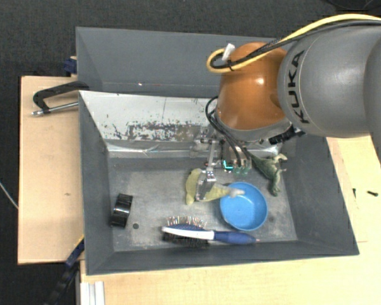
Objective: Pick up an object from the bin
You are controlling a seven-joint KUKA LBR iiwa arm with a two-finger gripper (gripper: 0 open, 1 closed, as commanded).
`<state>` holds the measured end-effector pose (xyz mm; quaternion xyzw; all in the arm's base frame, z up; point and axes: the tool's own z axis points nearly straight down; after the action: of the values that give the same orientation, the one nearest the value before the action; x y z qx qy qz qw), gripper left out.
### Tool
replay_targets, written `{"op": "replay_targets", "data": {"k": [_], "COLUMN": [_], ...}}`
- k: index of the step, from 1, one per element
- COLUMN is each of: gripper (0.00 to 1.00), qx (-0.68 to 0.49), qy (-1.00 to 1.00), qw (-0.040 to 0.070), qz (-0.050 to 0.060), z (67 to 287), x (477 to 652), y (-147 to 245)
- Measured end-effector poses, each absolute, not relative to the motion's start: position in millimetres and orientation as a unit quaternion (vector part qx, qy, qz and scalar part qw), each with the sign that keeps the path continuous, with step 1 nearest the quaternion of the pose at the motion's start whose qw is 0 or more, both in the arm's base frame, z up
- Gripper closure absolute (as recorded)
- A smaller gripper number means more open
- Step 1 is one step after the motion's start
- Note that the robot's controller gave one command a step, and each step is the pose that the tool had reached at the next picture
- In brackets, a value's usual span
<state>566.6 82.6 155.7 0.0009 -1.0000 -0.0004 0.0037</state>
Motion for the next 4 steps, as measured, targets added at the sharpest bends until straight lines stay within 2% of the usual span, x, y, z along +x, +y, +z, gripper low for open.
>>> {"op": "replay_targets", "data": {"k": [1, 2, 3, 4], "gripper": [0.0, 1.0, 1.0, 0.0], "qx": [0.017, 0.018, 0.041, 0.041], "qy": [-1.0, -1.0, -0.999, -0.999], "qw": [-0.003, -0.009, -0.008, -0.003], "qz": [-0.001, -0.002, -0.001, -0.001], "z": [70.3, 75.6, 202.1, 196.8], "x": [590.2, 593.0, 590.5, 588.7], "y": [36.6, 38.7, 46.0, 45.9]}}
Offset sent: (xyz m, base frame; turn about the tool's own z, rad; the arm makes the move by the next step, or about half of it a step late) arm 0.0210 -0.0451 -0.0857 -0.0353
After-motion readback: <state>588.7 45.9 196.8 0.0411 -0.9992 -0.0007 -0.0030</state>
